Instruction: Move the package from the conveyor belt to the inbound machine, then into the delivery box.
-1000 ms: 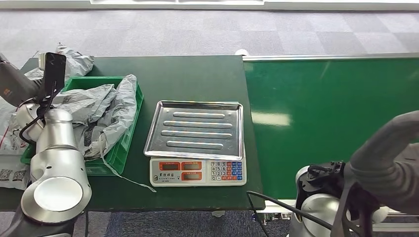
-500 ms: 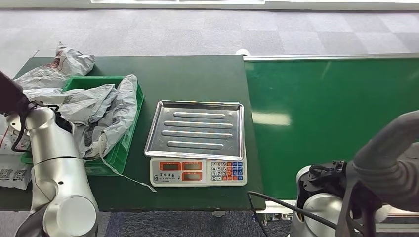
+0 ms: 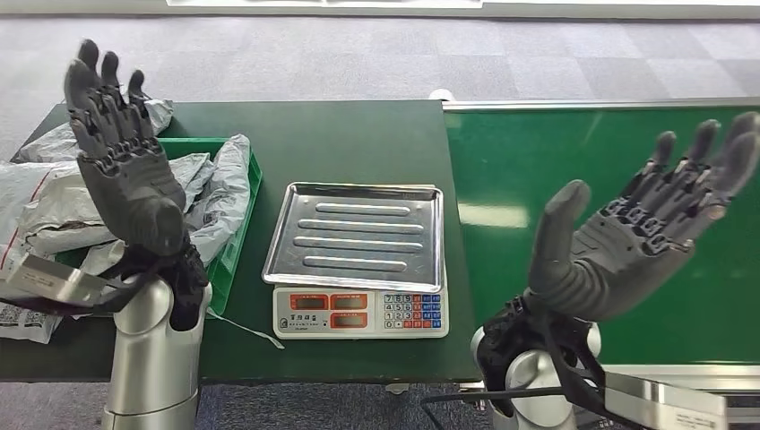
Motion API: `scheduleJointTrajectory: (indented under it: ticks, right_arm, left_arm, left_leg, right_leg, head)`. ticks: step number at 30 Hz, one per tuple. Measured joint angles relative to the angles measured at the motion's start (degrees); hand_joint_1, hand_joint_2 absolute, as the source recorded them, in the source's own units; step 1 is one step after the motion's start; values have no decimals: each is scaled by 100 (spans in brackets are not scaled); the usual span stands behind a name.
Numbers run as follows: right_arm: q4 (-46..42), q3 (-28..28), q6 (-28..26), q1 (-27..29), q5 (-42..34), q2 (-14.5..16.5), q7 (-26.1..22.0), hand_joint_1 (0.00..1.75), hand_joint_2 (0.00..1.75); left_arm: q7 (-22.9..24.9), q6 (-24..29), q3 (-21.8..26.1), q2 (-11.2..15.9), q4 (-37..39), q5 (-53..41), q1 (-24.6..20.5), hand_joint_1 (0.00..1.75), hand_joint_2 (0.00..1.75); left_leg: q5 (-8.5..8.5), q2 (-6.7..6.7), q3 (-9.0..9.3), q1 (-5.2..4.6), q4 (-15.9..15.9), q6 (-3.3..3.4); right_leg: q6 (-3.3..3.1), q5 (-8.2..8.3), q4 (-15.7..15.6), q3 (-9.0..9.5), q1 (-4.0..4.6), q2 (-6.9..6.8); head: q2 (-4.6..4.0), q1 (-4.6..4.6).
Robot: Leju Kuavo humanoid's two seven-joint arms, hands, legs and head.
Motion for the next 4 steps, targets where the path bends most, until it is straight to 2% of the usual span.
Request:
scheduleJointTrajectory:
  ticks: [4]
  right_arm:
    - [191,176,935,115,-195,-111,-3,0,175]
  left_arm:
    - [-132,-679,-510,-22,-173,342,492,0,175]
  left_leg:
    - [-5,0,-1,1,0,2]
  right_leg:
    - [-1,-6,0,0,1,-1]
  head:
    - [0,0]
